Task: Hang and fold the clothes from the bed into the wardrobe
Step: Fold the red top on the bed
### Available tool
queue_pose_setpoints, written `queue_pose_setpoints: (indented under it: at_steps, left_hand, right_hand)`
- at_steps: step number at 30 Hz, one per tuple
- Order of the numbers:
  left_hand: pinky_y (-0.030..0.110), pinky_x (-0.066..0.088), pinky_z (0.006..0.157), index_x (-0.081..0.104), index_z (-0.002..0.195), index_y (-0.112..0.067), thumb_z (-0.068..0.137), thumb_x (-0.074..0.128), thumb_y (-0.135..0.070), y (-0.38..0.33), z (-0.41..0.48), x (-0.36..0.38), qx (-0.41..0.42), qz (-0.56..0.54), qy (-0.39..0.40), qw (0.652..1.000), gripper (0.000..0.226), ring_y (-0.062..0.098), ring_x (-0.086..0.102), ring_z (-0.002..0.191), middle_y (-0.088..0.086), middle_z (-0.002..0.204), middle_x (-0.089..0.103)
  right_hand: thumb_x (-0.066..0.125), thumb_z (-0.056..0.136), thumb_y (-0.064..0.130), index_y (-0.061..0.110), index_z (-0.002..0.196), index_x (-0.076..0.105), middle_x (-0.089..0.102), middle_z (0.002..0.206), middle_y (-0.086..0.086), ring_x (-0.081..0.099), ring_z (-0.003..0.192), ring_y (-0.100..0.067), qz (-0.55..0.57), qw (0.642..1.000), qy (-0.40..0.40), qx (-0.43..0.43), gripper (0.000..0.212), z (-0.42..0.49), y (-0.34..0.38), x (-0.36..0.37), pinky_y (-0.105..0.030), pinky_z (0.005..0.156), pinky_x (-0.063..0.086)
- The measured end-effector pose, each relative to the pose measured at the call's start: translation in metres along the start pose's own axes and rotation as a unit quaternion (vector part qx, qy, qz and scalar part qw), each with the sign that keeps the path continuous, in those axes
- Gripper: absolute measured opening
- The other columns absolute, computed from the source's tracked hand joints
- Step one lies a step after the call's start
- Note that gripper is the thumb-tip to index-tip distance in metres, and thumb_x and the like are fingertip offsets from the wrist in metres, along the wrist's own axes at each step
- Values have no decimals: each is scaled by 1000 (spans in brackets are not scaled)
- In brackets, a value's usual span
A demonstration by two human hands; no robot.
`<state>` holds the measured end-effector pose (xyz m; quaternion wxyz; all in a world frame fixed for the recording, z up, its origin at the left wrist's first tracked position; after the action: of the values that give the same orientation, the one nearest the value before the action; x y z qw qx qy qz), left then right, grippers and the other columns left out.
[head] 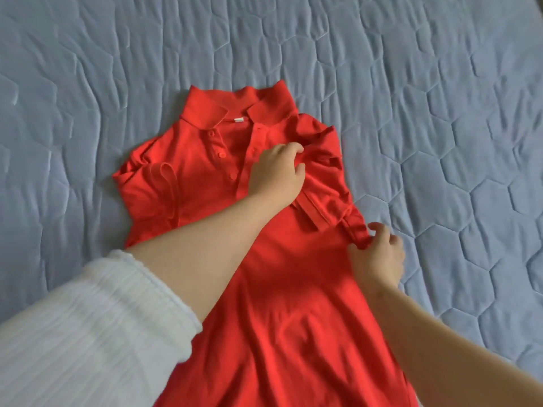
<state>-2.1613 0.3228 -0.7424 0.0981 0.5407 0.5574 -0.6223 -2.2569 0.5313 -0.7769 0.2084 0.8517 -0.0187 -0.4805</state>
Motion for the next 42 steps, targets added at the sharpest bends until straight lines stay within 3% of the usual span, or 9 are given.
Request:
queue_pose_setpoints:
  at_steps: [6,10,14,20,25,29,31,34,42]
  left_hand:
    - [43,32,101,34,139,-22,95,46,-30,-31,58,53,-13,107,70,992,47,28,40,129,6,145,39]
    - [36,37,95,57,122,-20,95,46,-27,-29,83,44,-34,110,-8,993,30,32,47,121,11,129,56]
    - [43,39,84,53,119,-22,91,51,-19,-51,61,45,23,218,-87,972,28,34,49,111,14,121,48]
    - [40,40,91,50,125,-26,97,29,-48,-62,29,111,13,238,207,949,41,38,50,116,20,126,52]
    - [38,41,88,62,108,-5,98,34,-44,-52,38,89,-68,174,141,972,49,39,52,113,24,120,58]
    - [32,41,75,66,80,-11,83,66,-30,-32,25,52,-113,56,33,991,19,31,61,96,13,95,69]
    - [26,38,70,64,78,-15,75,71,-12,-21,16,44,-146,-14,4,989,8,26,59,86,5,83,66]
    - [19,28,54,58,77,-24,73,61,4,1,2,21,-191,-109,-23,975,28,17,47,72,-10,68,48]
    - [26,42,70,55,82,-28,78,52,11,93,-35,-62,-239,-271,-34,932,39,14,51,86,-1,103,54]
  right_hand:
    - [60,85,21,23,123,54,51,119,-6,47,111,-26,30,989,4,-147,38,29,4,7,-39,86,42]
    - [45,94,18,19,104,60,63,101,-5,56,95,-24,124,989,-8,-85,17,46,-21,3,-30,69,34]
    - [51,93,25,21,101,53,56,89,5,55,87,-18,193,980,30,-41,9,41,-46,5,-27,67,32]
    - [65,77,25,24,87,47,55,81,7,54,80,-15,112,981,155,-16,21,20,-71,13,-30,65,40]
    - [64,79,18,18,81,55,54,70,8,52,74,-15,46,967,248,-19,9,5,-98,13,-23,58,30]
    - [51,92,16,28,88,58,57,76,11,54,80,-10,63,956,277,-71,14,-19,-90,11,-14,57,32]
    - [47,96,18,34,108,59,59,90,18,53,90,-3,90,947,294,-94,23,-33,-80,13,1,63,32]
    - [43,98,23,40,136,41,51,116,23,46,109,4,89,928,340,-126,41,-65,-56,23,6,76,27]
    - [43,99,21,28,146,24,42,143,5,30,119,8,75,900,381,-198,51,-148,19,77,15,79,10]
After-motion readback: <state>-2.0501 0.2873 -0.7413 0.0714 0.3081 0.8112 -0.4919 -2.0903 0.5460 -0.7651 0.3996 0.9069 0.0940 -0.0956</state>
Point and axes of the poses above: each hand's wrist, its own z-axis towards the middle knuckle, its own x-axis out of the palm, y = z × x, the point moved 7 cm from there along z, towards the middle knuckle
